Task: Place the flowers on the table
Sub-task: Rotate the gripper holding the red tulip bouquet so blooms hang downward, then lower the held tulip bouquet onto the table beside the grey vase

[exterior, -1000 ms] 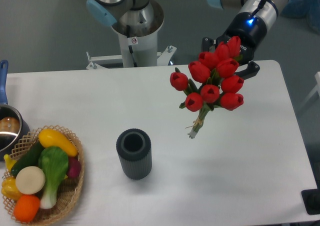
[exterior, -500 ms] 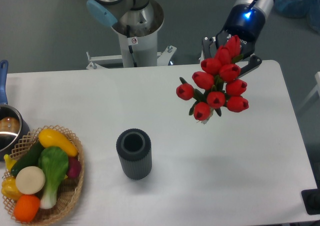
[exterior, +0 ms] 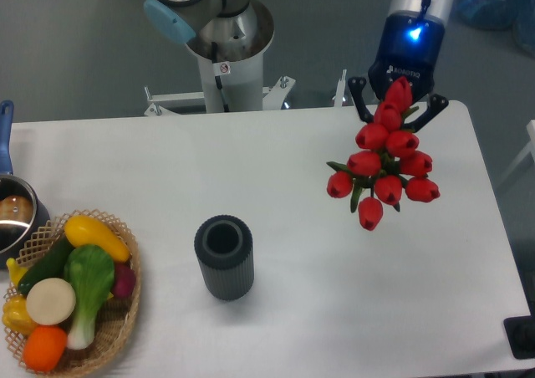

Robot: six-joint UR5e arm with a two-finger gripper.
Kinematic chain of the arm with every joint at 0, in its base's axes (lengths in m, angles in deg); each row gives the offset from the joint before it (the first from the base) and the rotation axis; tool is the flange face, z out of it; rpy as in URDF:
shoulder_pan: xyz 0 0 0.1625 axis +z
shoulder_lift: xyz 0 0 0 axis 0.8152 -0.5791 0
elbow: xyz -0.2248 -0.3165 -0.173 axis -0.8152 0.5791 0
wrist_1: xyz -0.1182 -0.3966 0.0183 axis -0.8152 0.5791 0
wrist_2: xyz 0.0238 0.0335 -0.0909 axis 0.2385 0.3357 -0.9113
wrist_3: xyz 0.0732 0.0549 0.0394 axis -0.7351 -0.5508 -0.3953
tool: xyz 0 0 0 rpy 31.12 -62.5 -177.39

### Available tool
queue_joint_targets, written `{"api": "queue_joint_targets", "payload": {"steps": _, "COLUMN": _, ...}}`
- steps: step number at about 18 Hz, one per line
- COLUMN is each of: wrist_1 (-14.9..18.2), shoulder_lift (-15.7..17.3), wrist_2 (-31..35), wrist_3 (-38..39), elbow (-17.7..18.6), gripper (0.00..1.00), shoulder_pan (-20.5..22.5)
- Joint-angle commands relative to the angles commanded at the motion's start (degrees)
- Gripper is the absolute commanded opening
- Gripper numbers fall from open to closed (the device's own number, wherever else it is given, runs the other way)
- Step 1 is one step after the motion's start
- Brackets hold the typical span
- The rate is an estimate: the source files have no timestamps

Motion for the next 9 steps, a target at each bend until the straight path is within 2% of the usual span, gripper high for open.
{"api": "queue_joint_targets", "payload": {"steps": 9, "wrist_1": 0.1, "shoulder_lift": -7.3, "wrist_2": 16.4, "wrist_3": -0.6, "elbow": -0.2, "gripper": 0.15, "shoulder_pan": -3.9}}
